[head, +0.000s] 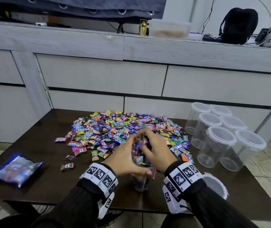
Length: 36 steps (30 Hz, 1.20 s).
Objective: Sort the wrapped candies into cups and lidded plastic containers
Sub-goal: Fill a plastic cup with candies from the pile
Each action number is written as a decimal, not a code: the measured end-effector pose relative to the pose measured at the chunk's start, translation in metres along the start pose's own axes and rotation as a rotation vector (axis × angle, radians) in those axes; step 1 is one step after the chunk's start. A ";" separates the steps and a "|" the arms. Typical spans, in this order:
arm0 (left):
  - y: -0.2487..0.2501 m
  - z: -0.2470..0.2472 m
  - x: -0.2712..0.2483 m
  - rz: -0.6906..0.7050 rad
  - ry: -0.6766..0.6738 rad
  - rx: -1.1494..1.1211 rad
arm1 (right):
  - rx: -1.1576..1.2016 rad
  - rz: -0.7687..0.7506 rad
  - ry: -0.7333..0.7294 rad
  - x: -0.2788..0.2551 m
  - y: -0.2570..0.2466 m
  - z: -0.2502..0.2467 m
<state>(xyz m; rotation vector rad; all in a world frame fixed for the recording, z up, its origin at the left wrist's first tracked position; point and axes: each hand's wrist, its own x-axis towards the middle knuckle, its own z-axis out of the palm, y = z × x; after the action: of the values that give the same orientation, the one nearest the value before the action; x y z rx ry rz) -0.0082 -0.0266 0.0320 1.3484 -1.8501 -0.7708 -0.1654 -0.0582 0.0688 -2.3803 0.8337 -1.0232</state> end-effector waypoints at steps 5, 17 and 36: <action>-0.001 0.003 0.001 -0.005 0.010 -0.064 | -0.057 -0.077 -0.086 0.000 -0.008 -0.005; -0.016 0.009 0.001 -0.065 0.059 -0.199 | -0.050 -0.108 -0.174 -0.003 -0.008 -0.005; -0.038 0.002 -0.009 -0.054 0.068 -0.326 | -0.013 0.484 0.274 -0.015 0.058 -0.029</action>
<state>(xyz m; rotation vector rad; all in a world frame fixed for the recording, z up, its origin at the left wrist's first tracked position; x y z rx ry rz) 0.0121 -0.0288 -0.0018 1.2016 -1.5612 -0.9939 -0.2159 -0.0947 0.0464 -1.9209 1.4293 -1.1412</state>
